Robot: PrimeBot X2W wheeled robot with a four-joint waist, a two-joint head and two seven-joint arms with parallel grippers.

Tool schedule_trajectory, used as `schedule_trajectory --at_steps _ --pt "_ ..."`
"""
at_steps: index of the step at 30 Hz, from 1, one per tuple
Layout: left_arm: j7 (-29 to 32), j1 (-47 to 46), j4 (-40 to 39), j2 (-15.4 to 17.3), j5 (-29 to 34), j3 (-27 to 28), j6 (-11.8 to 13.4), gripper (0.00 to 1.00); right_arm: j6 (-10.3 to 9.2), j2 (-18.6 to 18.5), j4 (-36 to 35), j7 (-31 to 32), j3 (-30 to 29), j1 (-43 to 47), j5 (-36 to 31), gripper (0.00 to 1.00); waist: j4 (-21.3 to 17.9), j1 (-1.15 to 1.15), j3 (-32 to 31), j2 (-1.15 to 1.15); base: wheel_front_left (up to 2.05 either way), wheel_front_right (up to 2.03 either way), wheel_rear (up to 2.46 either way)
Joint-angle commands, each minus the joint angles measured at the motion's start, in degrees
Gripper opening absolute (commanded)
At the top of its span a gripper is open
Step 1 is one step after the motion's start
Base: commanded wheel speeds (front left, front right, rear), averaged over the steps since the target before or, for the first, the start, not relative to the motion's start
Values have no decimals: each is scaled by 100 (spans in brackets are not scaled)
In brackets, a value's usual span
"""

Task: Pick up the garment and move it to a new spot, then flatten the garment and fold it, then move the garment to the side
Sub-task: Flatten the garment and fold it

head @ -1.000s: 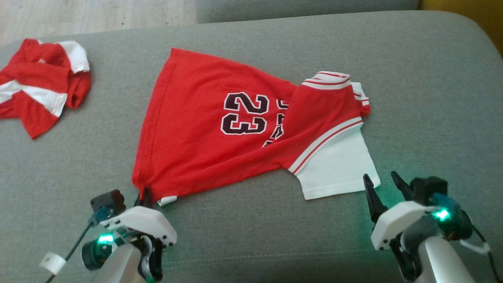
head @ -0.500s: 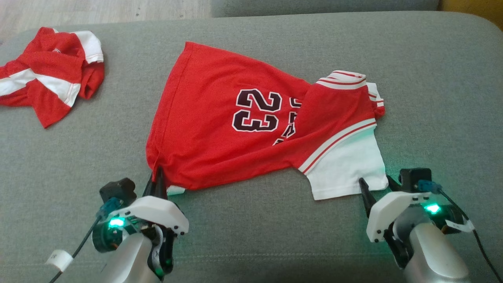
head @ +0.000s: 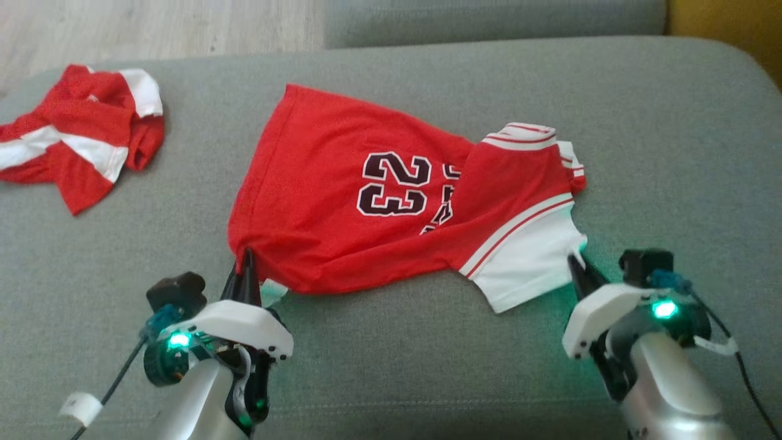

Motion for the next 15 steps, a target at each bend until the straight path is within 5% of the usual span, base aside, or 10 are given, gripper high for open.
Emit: schedule_trajectory --at_steps 1,10,15 --pt "4 -105 -298 122 -71 230 -30 0 37 -10 -314 -156 142 -308 85 0 -24 0 -167 0 0 0 0" --pt "308 14 -1819 310 -476 520 -52 0 37 -10 -2057 -335 -190 -226 -11 0 -121 0 -699 0 0 0 0" --pt "720 50 -3303 461 -801 781 122 0 37 -13 -3840 31 -433 81 -9 0 -187 0 -934 0 0 0 0"
